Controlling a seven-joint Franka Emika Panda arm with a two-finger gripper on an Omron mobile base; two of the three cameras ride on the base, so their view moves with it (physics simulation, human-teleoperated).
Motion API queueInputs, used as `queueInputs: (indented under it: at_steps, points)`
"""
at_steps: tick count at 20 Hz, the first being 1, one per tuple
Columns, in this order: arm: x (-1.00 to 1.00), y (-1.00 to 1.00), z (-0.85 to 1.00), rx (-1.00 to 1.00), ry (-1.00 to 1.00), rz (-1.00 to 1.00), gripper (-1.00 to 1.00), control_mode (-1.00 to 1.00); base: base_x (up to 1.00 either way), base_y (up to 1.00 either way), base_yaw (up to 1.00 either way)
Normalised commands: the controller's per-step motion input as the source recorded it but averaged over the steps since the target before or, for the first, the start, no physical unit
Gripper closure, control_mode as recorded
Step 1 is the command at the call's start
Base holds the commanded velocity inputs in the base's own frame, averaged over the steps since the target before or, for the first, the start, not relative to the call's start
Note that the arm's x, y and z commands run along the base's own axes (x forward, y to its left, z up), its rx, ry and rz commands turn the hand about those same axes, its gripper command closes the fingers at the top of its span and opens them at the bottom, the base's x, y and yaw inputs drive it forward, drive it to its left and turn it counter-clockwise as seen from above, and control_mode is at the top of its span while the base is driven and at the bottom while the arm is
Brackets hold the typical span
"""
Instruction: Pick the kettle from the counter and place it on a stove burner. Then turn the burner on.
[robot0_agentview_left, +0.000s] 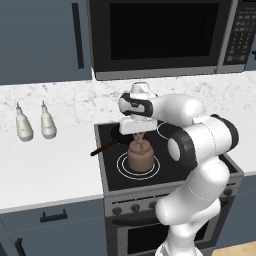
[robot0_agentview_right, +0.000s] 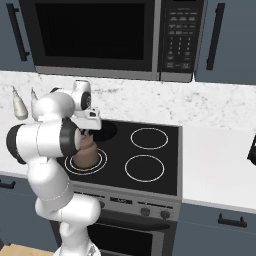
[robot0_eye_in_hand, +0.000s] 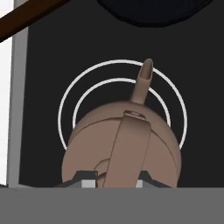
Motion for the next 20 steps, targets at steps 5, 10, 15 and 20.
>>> queueInputs:
  at_steps: [5,10,15,20]
  points:
    - [0.00,0.00,-0.39,0.00,-0.14,0.00,1.00,-1.00,0.00,0.00,0.00]
    - [0.00,0.00,-0.55,0.00,-0.15,0.00,1.00,-1.00,0.00,0.00,0.00]
    - [0.00,0.00,-0.25,0.00,-0.07,0.00,1.00,-1.00,0.00,0.00,0.00]
    - [0.00,0.00,0.00,0.00,0.00,0.00,-1.00,-1.00,0.00,0.00,0.00]
